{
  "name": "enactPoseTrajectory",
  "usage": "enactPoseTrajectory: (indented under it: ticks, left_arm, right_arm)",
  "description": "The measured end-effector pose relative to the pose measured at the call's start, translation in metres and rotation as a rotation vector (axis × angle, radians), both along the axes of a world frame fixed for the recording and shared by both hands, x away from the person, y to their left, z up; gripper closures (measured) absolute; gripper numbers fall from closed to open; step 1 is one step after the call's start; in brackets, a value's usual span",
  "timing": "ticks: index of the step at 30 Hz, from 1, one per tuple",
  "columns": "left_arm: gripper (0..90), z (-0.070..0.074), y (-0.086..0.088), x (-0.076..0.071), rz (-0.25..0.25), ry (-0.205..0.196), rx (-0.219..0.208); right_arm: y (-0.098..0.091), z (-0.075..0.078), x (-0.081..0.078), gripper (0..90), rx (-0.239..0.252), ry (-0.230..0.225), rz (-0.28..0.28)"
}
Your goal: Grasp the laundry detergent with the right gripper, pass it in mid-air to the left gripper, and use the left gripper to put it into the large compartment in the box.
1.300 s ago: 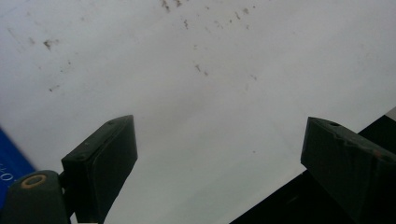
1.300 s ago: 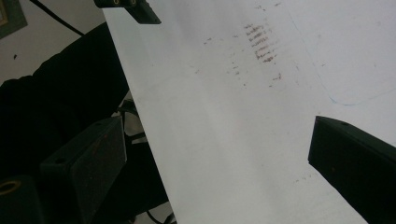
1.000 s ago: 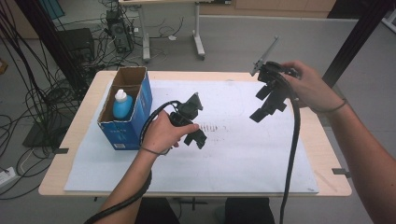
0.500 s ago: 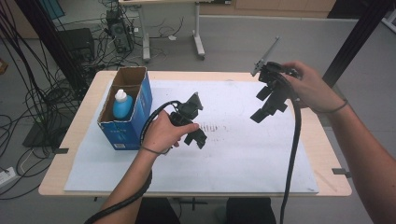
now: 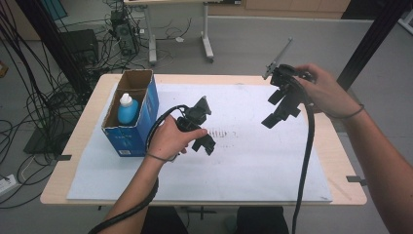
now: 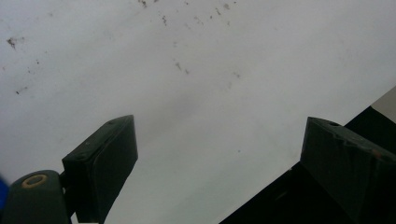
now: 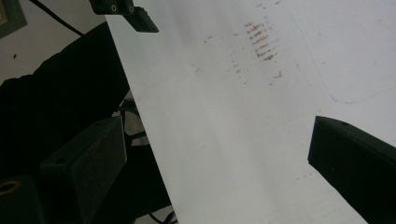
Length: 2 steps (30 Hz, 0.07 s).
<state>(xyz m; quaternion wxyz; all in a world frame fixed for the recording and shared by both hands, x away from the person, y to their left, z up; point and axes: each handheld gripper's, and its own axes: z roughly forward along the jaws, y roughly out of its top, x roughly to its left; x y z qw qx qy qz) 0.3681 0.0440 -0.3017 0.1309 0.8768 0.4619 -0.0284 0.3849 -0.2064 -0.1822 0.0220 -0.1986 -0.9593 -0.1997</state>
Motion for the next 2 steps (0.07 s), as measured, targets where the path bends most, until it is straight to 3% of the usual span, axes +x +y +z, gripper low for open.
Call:
enactPoseTrajectory:
  ticks: [2]
  left_arm:
    - [11.3,-0.0002,-0.0006,-0.0004,-0.002,0.000,0.004]
  right_arm:
    - [-0.0002,0.0007,-0.0009,4.1,0.001,-0.001,0.004]
